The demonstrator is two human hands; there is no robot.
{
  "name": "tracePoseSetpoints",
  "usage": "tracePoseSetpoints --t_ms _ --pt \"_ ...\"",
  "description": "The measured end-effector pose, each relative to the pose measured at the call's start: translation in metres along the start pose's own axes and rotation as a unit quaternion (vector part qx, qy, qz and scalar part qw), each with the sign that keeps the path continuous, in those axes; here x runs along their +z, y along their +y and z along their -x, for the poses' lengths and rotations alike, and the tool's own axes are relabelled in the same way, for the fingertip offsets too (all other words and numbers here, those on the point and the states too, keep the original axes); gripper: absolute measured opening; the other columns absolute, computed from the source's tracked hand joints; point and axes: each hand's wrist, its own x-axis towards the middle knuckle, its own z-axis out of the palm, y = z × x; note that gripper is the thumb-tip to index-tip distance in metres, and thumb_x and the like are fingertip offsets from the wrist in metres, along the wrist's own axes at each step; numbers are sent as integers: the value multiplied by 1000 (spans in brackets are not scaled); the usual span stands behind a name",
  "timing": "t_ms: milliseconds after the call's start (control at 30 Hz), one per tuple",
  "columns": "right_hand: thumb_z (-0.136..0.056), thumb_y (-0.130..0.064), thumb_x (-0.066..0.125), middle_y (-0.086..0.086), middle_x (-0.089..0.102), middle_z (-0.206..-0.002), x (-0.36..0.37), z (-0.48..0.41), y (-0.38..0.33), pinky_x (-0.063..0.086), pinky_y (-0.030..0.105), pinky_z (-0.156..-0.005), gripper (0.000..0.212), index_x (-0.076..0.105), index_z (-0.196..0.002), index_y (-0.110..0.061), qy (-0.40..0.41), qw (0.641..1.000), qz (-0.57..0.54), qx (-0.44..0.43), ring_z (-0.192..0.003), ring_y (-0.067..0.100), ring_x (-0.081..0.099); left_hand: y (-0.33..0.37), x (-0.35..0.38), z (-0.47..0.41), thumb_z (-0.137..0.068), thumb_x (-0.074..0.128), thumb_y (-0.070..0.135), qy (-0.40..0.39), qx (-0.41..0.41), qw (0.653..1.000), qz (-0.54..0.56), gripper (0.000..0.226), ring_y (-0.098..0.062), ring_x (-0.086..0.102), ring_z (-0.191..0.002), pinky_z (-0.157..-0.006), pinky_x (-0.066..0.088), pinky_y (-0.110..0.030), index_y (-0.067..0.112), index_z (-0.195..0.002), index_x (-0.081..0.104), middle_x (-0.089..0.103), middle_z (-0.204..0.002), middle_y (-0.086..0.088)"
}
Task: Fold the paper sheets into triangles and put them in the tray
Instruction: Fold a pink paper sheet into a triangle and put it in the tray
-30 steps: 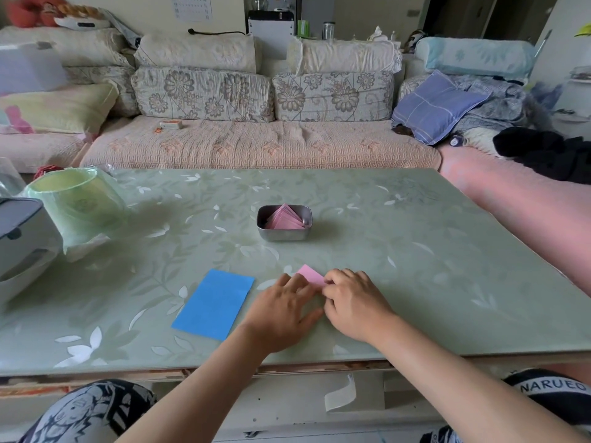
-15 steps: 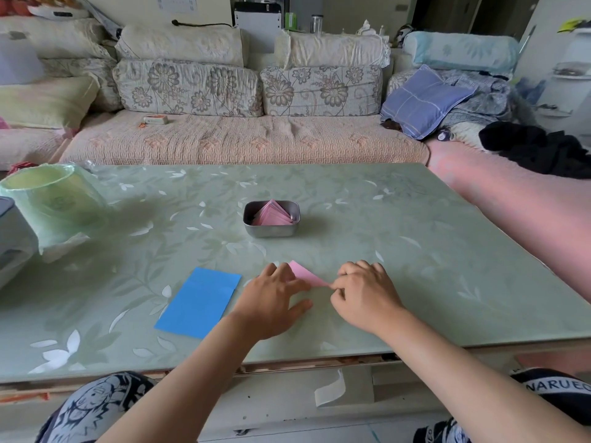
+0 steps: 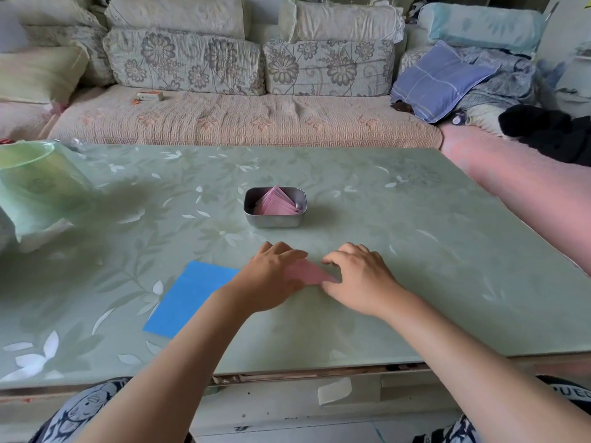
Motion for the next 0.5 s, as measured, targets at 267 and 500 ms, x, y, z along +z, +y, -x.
tracePoseSetpoints --t_ms 267,500 --pt "-76 -45 77 -9 56 -101 -7 -15 -7 48 32 -85 18 64 -85 -36 -53 992 -110 41 -96 14 58 -8 -4 -6 -83 73 45 -5 -4 1000 22 81 -20 37 -123 -103 40 -41 30 -151 31 48 -137 3" --pt "-85 -35 73 -13 65 -74 -4 -28 -8 41 22 -56 11 66 -81 -27 -42 968 -244 51 -63 5 55 -8 -10 -8 -74 83 36 29 2 998 54 114 -22 49 -121 -95 46 -37 34 -156 4 46 -139 1"
